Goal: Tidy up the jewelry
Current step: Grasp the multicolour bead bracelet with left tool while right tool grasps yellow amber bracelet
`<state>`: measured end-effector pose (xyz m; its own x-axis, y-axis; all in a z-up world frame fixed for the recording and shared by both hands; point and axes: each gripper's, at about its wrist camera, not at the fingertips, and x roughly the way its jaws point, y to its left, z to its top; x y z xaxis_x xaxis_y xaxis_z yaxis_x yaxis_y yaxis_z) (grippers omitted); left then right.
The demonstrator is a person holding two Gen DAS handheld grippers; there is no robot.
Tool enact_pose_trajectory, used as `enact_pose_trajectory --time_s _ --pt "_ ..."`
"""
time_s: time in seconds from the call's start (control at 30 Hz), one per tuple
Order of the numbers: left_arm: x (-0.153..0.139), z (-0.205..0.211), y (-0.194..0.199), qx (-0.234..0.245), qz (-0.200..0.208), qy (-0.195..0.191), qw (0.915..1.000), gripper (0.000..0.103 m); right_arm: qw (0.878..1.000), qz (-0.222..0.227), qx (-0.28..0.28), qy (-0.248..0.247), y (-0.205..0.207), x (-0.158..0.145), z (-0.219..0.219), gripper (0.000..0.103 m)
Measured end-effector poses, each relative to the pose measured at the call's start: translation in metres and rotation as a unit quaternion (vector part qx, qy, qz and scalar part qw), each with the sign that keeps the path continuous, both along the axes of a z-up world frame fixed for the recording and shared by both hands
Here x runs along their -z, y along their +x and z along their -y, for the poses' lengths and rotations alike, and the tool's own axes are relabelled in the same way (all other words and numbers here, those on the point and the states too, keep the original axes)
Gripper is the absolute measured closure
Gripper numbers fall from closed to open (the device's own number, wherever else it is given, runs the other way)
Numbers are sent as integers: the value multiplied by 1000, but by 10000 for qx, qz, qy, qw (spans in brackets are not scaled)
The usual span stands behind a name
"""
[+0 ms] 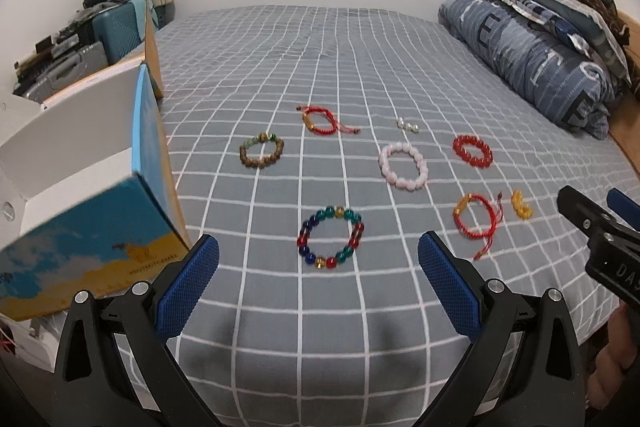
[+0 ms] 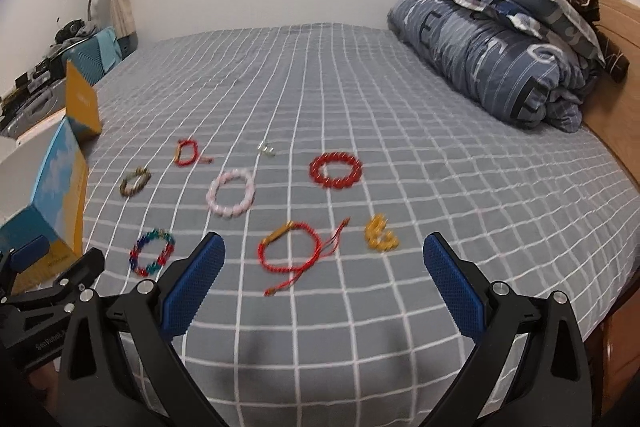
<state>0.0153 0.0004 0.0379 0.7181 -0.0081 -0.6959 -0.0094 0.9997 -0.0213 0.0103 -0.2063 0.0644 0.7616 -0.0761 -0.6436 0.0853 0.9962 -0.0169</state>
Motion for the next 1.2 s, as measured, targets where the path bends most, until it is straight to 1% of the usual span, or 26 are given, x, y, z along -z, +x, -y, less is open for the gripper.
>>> enact_pose_trajectory --time_s 0.1,0.3,0.43,0.57,0.67,0.73,0.8,0.87,1.07,1.13,1.2 --pt "-7 1 11 0 -67 -84 9999 6 9999 -71 78 -43 12 -5 7 7" --pt "-8 13 39 148 -202 51 9997 6 9993 -344 129 -86 46 1 20 7" --pt "8 15 58 245 -367 -6 9990 6 9979 -602 217 3 73 23 36 7" --pt "37 8 74 235 -618 -107 9978 6 9962 -813 309 45 89 50 51 7" --pt "58 5 84 225 -805 -186 9963 6 9942 -958 474 129 98 68 65 10" --pt "67 9 89 264 -886 -141 9956 6 9930 -1017 563 194 102 76 73 11" --pt "72 13 89 347 -832 -36 9959 6 9918 -1098 611 256 106 83 79 12" --pt "76 17 91 371 -838 51 9958 6 9904 -1204 628 259 110 91 82 15" --pt "92 20 95 454 -1037 8 9936 7 9864 -1475 625 377 118 108 87 28" --pt "95 22 95 445 -1050 34 9935 7 9848 -1553 656 424 120 112 88 34" --pt "95 23 94 449 -1035 57 9936 7 9837 -1594 674 498 120 114 89 36"
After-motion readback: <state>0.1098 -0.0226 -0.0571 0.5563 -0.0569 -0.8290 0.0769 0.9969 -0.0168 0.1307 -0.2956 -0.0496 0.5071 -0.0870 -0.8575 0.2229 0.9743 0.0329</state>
